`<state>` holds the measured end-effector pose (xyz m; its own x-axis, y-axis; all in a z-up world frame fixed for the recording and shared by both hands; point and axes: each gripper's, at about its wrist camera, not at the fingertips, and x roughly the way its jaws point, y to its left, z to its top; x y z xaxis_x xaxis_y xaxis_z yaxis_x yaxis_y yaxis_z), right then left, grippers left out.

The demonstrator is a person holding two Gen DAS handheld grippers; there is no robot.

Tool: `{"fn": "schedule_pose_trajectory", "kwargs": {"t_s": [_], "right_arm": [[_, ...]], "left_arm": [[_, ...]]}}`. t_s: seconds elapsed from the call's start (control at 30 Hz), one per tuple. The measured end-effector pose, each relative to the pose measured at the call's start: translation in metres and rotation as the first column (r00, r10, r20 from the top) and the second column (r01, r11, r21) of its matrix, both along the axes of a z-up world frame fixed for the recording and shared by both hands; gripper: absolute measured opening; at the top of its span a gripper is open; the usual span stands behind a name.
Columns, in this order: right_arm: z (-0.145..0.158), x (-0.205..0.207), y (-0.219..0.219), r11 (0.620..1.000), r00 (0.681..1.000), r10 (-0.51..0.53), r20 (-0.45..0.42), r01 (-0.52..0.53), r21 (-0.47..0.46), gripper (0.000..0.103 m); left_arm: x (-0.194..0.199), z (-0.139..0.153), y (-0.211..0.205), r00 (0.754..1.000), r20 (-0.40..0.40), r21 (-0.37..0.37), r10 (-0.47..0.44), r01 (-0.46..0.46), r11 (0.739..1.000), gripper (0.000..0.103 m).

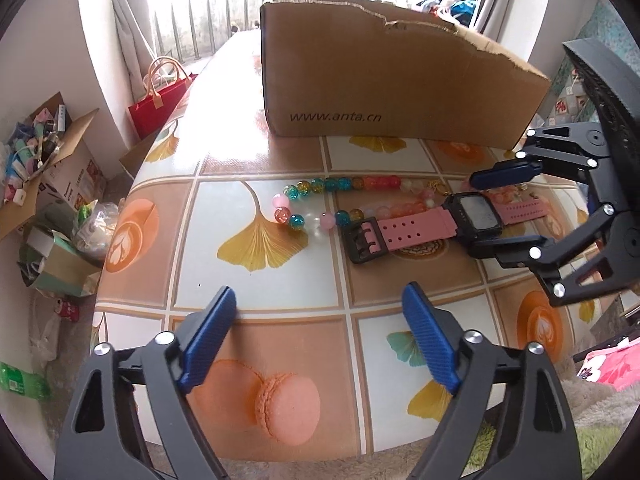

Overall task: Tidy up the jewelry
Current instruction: 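Grasp the black watch face with the right tool while the left tool approaches the strap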

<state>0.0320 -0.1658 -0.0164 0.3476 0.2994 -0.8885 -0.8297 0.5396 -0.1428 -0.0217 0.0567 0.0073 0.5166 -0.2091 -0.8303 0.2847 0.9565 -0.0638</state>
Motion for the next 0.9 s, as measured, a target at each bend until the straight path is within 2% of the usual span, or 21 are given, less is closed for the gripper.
{"fn": "schedule_pose_trajectory", "kwargs": {"t_s": [0.03,0.13,0.23,0.33,0.4,0.47,0.5,0.7,0.8,0.9], "right_arm": [[-0.001,0.001,0.004,1.000,1.000,0.005,0.000,-0.005,-0.008,0.048],[-0.001,0.004,0.008,1.000,0.999,0.020,-0.030,-0.021,-0.009,0.048],[0.002,0.008,0.007,0.999,0.994,0.029,-0.102,-0.026,0.027,0.048],[0.002,0.017,0.005,0.997,0.975,0.025,-0.219,-0.009,0.076,0.048],[0.002,0.026,0.002,0.994,0.944,0.029,-0.329,0.008,0.112,0.048],[-0.001,0.032,0.003,0.990,0.915,0.033,-0.402,0.024,0.136,0.048],[-0.003,0.038,0.002,0.987,0.887,0.036,-0.460,0.040,0.154,0.048],[-0.013,0.058,-0.006,0.974,0.762,0.069,-0.644,0.087,0.208,0.048],[-0.019,0.066,-0.001,0.970,0.731,0.082,-0.677,0.098,0.224,0.048],[-0.017,0.065,-0.005,0.966,0.722,0.096,-0.685,0.098,0.239,0.048]], "left_arm": [[-0.002,0.001,0.000,1.000,0.006,-0.004,-0.006,0.006,1.000,0.077],[-0.012,0.006,-0.003,0.998,0.041,0.004,-0.039,0.039,0.999,0.074],[-0.024,0.014,-0.012,0.993,0.078,0.019,-0.086,0.085,0.996,0.073],[-0.033,0.020,-0.021,0.985,0.105,0.028,-0.136,0.134,0.991,0.071],[-0.039,0.023,-0.026,0.979,0.115,0.037,-0.166,0.163,0.986,0.070],[-0.043,0.023,-0.032,0.973,0.121,0.059,-0.195,0.189,0.980,0.067],[-0.045,0.022,-0.035,0.969,0.123,0.066,-0.212,0.206,0.976,0.066],[-0.045,0.015,-0.054,0.946,0.153,0.178,-0.285,0.258,0.950,0.059],[-0.042,0.010,-0.061,0.935,0.168,0.236,-0.313,0.270,0.933,0.054],[-0.038,0.005,-0.068,0.930,0.163,0.265,-0.329,0.280,0.923,0.046]]}}
